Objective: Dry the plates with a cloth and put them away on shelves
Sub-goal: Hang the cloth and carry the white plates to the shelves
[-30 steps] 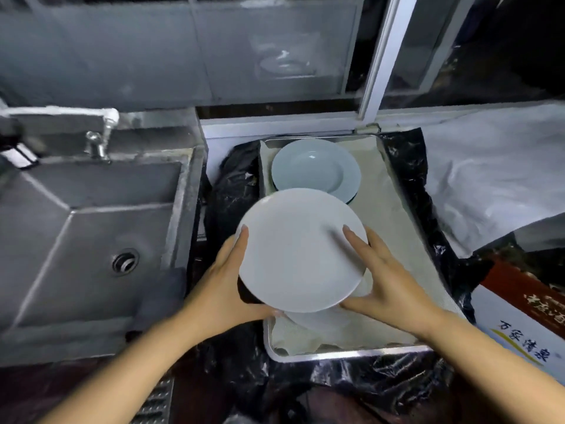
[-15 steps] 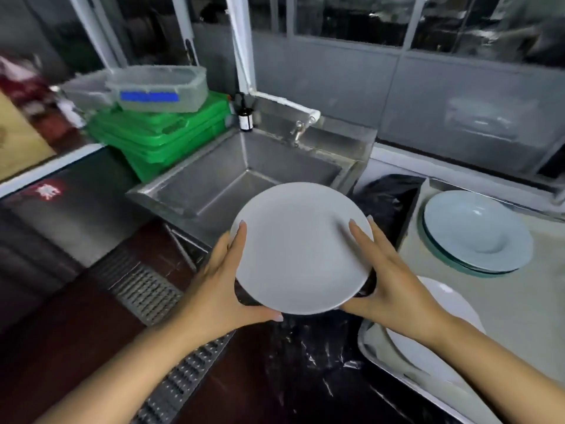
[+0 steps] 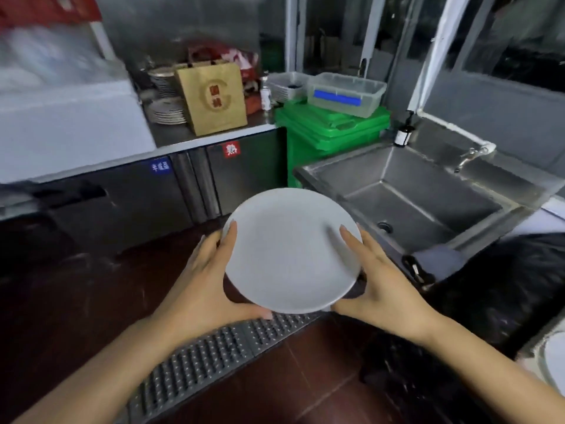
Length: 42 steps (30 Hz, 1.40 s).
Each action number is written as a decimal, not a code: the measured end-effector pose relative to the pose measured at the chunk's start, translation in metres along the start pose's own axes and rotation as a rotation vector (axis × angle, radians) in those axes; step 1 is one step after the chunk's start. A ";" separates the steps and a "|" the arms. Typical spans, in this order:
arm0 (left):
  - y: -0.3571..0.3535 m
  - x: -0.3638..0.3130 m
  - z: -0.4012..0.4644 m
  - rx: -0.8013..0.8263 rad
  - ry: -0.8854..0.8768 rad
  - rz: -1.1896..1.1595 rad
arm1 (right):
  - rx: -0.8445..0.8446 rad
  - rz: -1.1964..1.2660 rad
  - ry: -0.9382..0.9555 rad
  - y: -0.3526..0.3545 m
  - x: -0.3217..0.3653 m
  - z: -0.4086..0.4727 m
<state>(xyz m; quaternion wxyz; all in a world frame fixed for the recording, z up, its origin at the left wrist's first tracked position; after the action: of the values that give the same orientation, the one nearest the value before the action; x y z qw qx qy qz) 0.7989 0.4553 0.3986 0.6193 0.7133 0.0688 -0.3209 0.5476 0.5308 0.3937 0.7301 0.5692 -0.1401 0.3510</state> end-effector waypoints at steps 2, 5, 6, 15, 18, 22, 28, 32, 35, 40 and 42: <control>0.028 0.039 -0.027 -0.032 0.047 0.022 | 0.033 0.015 0.050 -0.035 0.034 0.019; 0.067 0.095 -0.069 -0.091 0.130 0.039 | 0.094 0.063 0.119 -0.087 0.080 0.047; 0.078 0.113 -0.083 -0.110 0.163 0.038 | 0.121 0.077 0.145 -0.104 0.095 0.056; 0.155 0.241 -0.192 -0.302 0.459 -0.036 | 0.354 0.173 0.454 -0.230 0.232 0.143; 0.176 0.282 -0.217 -0.366 0.559 -0.038 | 0.441 0.161 0.529 -0.277 0.267 0.177; 0.209 0.334 -0.240 -0.468 0.636 -0.051 | 0.566 0.212 0.561 -0.341 0.307 0.224; 0.263 0.438 -0.254 -0.605 0.748 -0.007 | 0.696 0.237 0.656 -0.450 0.373 0.314; 0.303 0.505 -0.265 -0.686 0.850 0.039 | 0.781 0.267 0.766 -0.522 0.430 0.374; 0.327 0.543 -0.282 -0.759 0.945 0.020 | 0.857 0.313 0.847 -0.576 0.478 0.408; 0.363 0.595 -0.334 -0.876 1.103 0.003 | 1.006 0.391 0.967 -0.659 0.564 0.428; 0.372 0.614 -0.360 -0.904 1.158 0.018 | 1.058 0.413 1.007 -0.689 0.598 0.425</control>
<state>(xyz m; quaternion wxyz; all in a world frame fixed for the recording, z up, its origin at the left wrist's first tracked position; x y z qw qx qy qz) 1.5990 0.5228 0.3873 0.7199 0.4441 0.5048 0.1722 1.5211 0.2742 0.3828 0.2550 0.5768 0.2935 0.7185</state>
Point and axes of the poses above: each hand's wrist, its own z-axis towards the middle knuckle, its own y-axis out of the back of the hand, x = y × z, the point moved 5 cm from there along z, towards the middle knuckle, and after that the axes turned 9 degrees about y, right-handed, at the moved point
